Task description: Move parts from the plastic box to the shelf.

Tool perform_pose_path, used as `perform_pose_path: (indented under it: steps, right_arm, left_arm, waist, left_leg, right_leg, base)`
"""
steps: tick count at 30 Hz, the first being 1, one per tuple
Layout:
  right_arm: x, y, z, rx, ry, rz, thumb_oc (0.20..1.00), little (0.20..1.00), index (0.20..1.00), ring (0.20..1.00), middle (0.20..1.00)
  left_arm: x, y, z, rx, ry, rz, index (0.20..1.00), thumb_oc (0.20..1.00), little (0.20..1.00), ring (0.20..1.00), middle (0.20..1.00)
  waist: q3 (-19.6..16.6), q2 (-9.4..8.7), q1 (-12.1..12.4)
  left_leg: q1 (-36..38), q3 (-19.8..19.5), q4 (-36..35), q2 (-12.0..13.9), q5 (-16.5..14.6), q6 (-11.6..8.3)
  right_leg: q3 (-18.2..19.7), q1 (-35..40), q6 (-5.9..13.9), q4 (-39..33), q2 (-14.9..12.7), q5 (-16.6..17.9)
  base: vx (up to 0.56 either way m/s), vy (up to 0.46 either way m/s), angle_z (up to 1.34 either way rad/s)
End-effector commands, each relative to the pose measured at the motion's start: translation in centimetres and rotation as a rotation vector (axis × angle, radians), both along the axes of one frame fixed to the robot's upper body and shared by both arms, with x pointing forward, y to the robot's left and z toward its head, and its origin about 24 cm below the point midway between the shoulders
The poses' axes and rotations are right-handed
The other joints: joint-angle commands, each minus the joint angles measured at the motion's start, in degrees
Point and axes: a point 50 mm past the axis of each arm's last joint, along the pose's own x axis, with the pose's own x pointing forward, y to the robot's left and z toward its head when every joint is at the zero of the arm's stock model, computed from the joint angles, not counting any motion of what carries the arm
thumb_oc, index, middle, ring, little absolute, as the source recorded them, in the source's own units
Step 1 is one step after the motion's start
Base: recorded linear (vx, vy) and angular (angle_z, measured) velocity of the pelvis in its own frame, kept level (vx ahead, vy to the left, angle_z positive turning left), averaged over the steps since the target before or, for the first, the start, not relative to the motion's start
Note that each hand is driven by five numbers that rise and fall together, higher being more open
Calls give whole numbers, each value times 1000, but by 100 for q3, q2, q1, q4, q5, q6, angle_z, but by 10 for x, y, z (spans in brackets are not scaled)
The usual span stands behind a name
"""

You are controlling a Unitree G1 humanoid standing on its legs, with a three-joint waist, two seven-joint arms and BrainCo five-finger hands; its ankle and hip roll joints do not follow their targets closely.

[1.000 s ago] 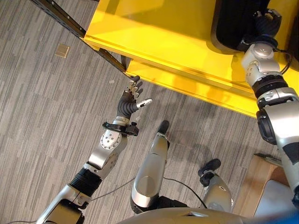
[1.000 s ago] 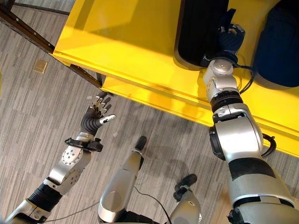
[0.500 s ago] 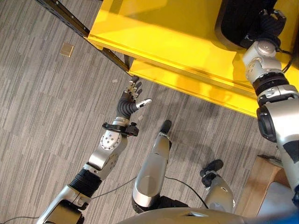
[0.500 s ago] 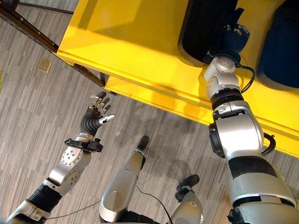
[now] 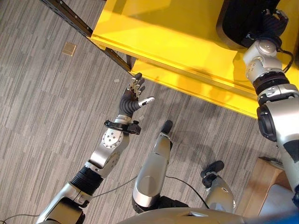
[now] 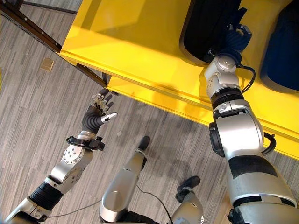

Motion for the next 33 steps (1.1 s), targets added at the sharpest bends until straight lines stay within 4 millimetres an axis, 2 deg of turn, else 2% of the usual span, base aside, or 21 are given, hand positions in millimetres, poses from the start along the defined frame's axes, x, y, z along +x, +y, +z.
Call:
perform_pose_path:
  steps: [1,2,4,5,11,19,24,26,30,31,32,33]
  right_arm:
    - [-9,9,55,-58,-191,6,200,200,200,200,200]
    - [-9,9,55,-68,-184,4,200,200,200,200,200]
    - [-8,12,55,-101,-179,12,592,592,592,592,592]
    - [-8,11,54,-111,-169,7,1000,1000,1000,1000,1000]
    - [-8,11,52,-70,-186,7,1000,1000,1000,1000,1000]
    - [-11,22,54,-14,-277,41,1000,1000,1000,1000,1000]
    - [-24,48,59,11,-441,76,1000,1000,1000,1000,1000]
    - [-33,64,53,-10,-498,90,1000,1000,1000,1000,1000]
    - [-35,70,43,-14,-490,88,1000,1000,1000,1000,1000]
    - [-34,72,41,-12,-486,92,1000,1000,1000,1000,1000]
    - [-34,73,37,-10,-476,98,1000,1000,1000,1000,1000]
    - [-33,73,35,-11,-471,98,1000,1000,1000,1000,1000]
  left_arm:
    - [-6,-3,25,-49,-131,-38,1000,1000,1000,1000,1000]
    - [-6,-3,25,-50,-128,-37,1000,1000,1000,1000,1000]
    - [-7,-3,25,-48,-128,-37,1000,1000,1000,1000,1000]
    - [-7,-2,25,-47,-129,-37,1000,1000,1000,1000,1000]
    - [-6,-2,25,-47,-132,-29,1000,1000,1000,1000,1000]
    - [-6,1,23,-59,-124,-6,1000,1000,1000,1000,1000]
    - [-6,3,23,-73,-120,21,1000,1000,1000,1000,1000]
    - [-7,4,21,-72,-112,30,1000,1000,1000,1000,1000]
    - [-8,5,18,-73,-102,32,1000,1000,1000,1000,1000]
    - [-9,6,18,-72,-100,30,1000,1000,1000,1000,1000]
    - [-9,6,17,-71,-95,31,1000,1000,1000,1000,1000]
    - [-9,6,16,-71,-93,31,1000,1000,1000,1000,1000]
  waist:
    - [-172,40,11]
    - [-176,35,10]
    - [-160,33,6]
    - [-159,34,3]
    - [-141,23,-41]
    - [-112,8,-129]
    - [-63,-12,-250]
    - [-28,-26,-328]
    - [-1,-30,-358]
    - [21,-19,-361]
    - [-5,-47,-378]
    - [15,-33,-385]
  left_leg:
    - [-198,455,-33,19,-199,187]
    - [-195,456,-45,18,-197,181]
    - [-199,458,-43,10,-192,180]
    - [-193,461,-50,7,-191,179]
    - [-176,471,-59,22,-185,174]
    - [-104,508,-81,72,-195,167]
    - [-83,542,-44,140,-212,177]
    - [-67,574,-28,160,-215,179]
    - [-46,578,-54,188,-180,174]
    - [-78,605,-62,181,-61,206]
    - [-19,596,-67,203,-178,172]
    - [-65,620,-69,193,-59,201]
  right_leg:
    - [491,144,-42,425,39,-257]
    - [488,151,-41,406,36,-254]
    - [479,159,-44,400,35,-252]
    - [477,162,-46,396,36,-252]
    - [510,139,-53,420,28,-249]
    - [547,133,-47,439,45,-244]
    - [623,101,-63,465,79,-272]
    - [647,103,-70,457,93,-265]
    - [660,101,-78,431,104,-256]
    - [616,68,-120,417,86,-165]
    - [668,113,-77,410,111,-244]
    - [621,75,-116,397,89,-153]
  base:
    - [0,0,0]
    - [0,0,0]
    - [0,0,0]
    - [0,0,0]
    - [0,0,0]
    - [0,0,0]
    - [-14,1,-3]
    - [-55,6,-6]
    - [-55,6,-10]
    - [-33,-1,-5]
    - [-95,37,-6]
    - [-26,0,-3]
